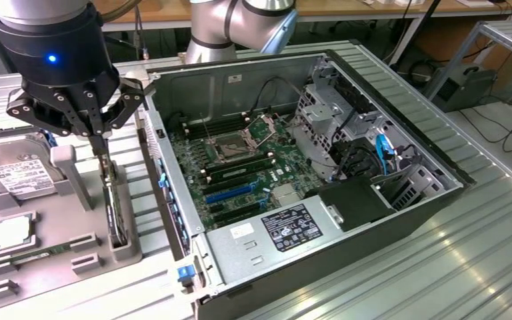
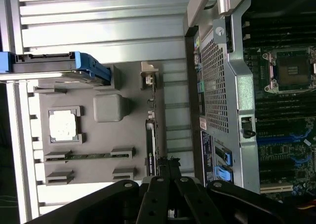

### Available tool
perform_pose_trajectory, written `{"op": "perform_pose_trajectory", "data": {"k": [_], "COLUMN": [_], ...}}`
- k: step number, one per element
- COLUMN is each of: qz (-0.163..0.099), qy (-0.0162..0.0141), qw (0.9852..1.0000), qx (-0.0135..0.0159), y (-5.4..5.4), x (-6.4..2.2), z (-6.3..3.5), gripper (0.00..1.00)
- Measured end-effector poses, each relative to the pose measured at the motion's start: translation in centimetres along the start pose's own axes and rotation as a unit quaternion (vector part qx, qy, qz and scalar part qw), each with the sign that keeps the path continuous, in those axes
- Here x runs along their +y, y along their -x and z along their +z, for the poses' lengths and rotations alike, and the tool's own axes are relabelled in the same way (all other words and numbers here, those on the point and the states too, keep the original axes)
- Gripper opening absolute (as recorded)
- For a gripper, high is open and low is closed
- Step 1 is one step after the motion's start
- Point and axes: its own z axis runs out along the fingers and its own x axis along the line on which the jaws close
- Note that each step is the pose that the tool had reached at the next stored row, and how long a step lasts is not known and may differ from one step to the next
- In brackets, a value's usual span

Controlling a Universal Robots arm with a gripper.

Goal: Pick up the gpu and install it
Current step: 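Pick up the gpu and move the gpu toward the slot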

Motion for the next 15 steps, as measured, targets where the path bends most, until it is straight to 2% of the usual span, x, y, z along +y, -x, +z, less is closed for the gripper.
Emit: {"op": "perform_pose_trajectory", "data": {"k": [1,3,4,7,8,9,10,12,15], "qz": [0.0,0.0,0.0,0.0,0.0,0.0,0.0,0.0,0.0], "qy": [0.0,0.0,0.0,0.0,-0.0004,-0.0006,-0.0005,-0.0006,-0.0006], "qw": [1.0,1.0,1.0,1.0,1.0,1.0,1.0,1.0,1.0], "qx": [0.0,0.0,0.0,-0.0001,-0.0033,-0.0044,-0.0048,-0.0052,-0.0051], "y": [0.0,0.0,0.0,0.0,-0.2,-0.4,-0.9,-1.8,-1.8], "x": [0.0,0.0,0.0,0.0,0.0,0.0,-0.03,-0.11,-0.17], "z": [-0.01,0.0,0.0,0.02,0.08,0.18,0.39,0.76,1.31], "gripper": [0.11,0.24,0.24,0.42,0.42,0.42,0.48,0.48,0.48]}}
